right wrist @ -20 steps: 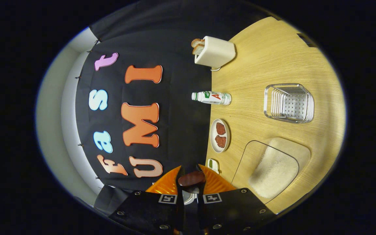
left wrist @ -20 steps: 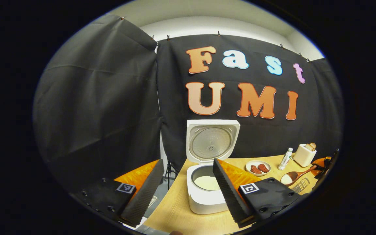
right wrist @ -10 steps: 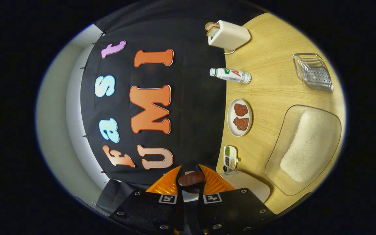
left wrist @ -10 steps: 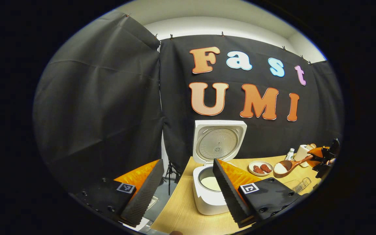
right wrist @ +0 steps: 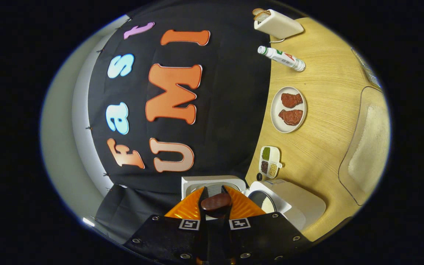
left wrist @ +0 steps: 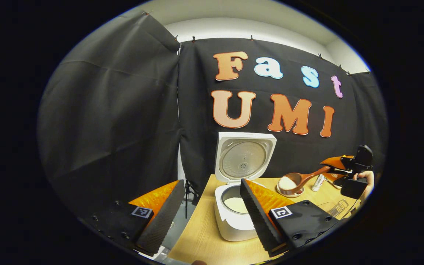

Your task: Close the left gripper, press the button to open the rice cooker; take a wooden spoon from the chopstick holder with the right hand, scoop a spoonful of rice and pour it into the rice cooker, then put the wooden spoon back into the chopstick holder.

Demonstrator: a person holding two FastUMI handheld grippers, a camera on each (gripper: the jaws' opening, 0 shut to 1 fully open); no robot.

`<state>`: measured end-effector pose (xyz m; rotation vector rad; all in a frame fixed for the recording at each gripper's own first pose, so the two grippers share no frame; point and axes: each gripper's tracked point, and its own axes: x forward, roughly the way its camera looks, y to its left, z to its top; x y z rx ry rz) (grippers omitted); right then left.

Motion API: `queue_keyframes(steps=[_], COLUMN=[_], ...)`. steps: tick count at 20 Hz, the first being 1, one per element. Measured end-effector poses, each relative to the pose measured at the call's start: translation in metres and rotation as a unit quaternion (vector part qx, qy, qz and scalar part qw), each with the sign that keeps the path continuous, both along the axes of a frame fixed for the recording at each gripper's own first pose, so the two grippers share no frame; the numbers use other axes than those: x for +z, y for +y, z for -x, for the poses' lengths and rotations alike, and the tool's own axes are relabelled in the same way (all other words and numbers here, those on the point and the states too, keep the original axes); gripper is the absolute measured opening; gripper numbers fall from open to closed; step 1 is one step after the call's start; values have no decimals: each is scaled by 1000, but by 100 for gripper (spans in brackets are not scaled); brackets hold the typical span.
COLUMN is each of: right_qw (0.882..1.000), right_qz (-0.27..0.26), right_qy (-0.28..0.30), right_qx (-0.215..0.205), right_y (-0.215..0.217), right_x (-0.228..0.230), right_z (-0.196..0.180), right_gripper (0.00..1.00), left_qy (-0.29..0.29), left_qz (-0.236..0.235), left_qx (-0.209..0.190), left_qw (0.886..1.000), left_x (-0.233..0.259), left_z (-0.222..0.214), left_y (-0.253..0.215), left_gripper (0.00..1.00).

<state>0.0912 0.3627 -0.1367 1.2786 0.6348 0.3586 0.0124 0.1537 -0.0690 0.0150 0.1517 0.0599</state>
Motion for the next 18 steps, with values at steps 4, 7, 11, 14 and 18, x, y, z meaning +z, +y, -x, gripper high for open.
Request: queue_keyframes(steps=[4,7,11,14,18], right_qw=[998,994,982,976,961], right_qz=[49,85,152,175,225], right_qy=[-23,-48,-85,-100,-130], right_qx=[30,50,72,84,97], right_y=[38,61,80,89,95], right_x=[1,7,10,15,20], right_z=[-12,-16,-20,-19,-17], right_gripper=[15,15,15,15,15], left_qy=[-8,-3,3,1,-1], left_qz=[-6,1,2,5,6], left_qx=[9,17,26,32,35], left_qw=[1000,1000,1000,999,999], left_x=[5,-2,-7,-6,-5], left_z=[0,-1,-3,-5,-6], left_y=[11,19,29,35,39], left_gripper=[100,100,100,100,100])
